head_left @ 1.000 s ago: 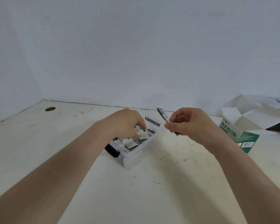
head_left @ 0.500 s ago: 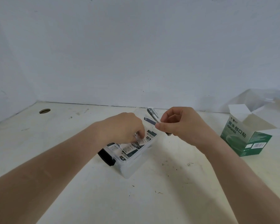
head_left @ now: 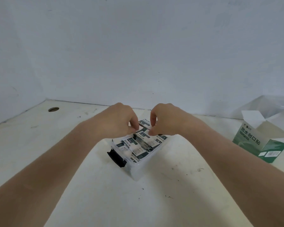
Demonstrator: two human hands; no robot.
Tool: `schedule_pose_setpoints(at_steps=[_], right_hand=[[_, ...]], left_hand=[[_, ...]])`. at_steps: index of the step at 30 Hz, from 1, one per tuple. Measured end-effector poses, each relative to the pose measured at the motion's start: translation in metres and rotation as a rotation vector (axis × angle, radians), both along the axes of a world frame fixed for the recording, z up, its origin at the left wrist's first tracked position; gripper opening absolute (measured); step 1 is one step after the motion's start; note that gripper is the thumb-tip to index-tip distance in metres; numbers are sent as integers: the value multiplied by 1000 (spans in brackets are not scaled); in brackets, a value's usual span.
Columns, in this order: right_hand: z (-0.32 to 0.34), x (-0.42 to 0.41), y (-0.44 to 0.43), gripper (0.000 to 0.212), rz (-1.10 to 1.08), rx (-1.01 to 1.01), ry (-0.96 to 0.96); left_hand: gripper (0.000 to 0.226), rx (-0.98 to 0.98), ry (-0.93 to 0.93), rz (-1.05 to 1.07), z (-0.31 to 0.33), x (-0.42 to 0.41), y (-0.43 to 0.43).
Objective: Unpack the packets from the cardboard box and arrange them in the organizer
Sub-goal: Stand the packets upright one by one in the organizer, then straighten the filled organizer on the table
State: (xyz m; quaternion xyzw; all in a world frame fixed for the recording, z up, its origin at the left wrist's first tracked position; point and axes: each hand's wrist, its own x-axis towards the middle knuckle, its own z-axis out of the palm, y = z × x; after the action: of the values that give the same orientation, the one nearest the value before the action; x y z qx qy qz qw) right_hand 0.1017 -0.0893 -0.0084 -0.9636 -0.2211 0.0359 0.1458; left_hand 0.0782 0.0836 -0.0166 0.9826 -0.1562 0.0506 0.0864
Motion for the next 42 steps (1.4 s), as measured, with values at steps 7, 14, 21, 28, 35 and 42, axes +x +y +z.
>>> schedule_pose_setpoints(at_steps=[7,14,21,28,35,42], right_hand=[[-18,7,27,30,73,-230,-2],[-19,6,28,37,74,-250,20],[-17,7,23,39,51,-163,16],[-6,36,-10,11,-192,410,-89],[-47,70,-44,40,-358,484,289],[-72,96,-43,81,-88,-145,219]], left_hand=[[14,-80,-26,45,-17,-8,14],[14,-263,-129,77,-13,-11,23],[19,-563,-176,304,-11,-13,49],[50,-411,237,227,-52,-3,72],[50,-235,342,96,-67,7,74],[22,-898,433,200,-55,1,76]])
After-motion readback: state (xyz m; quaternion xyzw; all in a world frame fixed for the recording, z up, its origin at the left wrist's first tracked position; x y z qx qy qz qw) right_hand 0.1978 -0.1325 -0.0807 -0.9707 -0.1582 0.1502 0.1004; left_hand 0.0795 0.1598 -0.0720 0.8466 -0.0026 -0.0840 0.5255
